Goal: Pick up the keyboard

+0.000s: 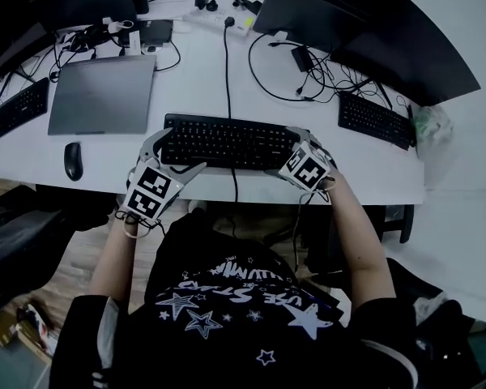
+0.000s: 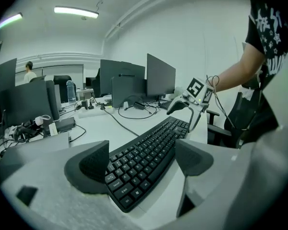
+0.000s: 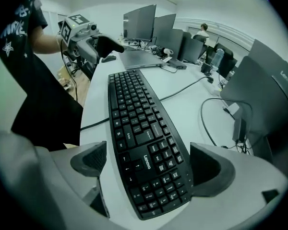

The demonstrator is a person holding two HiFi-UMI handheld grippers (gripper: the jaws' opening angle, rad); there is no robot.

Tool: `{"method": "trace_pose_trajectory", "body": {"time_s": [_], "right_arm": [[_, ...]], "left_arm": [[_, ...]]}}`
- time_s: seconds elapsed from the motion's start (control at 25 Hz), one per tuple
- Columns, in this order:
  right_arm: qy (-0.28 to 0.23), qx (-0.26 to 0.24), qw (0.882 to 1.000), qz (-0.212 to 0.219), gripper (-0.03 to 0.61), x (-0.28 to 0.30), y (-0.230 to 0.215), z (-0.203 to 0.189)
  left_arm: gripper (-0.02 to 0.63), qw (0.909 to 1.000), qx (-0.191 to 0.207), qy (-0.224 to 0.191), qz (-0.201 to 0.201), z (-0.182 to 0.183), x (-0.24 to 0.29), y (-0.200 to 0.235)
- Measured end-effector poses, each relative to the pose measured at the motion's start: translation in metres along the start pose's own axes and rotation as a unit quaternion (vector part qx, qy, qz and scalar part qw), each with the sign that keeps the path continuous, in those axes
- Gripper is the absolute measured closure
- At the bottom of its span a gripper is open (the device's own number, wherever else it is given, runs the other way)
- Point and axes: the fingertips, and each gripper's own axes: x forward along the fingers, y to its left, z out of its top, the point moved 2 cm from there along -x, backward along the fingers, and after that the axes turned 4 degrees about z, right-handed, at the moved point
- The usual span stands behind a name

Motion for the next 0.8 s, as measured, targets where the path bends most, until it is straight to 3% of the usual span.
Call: {"method": "trace_pose_trajectory", "body": {"time_s": [0.36,0.8], "right_arm": [[0.086,-0.051,0.99,0.097,0.067,0.032,-0.017,0.006],[0.121,-0.089,0.971,0.184,0.055,0.058,-0.03,0.001]], "left_arm": [[0.19,0.9995,-0.007,0.015,-0.026,-0.004,0.023,0.026],[0.19,0.9983,-0.038,0.044,-0.005,-0.014,0.027,0.027]]}}
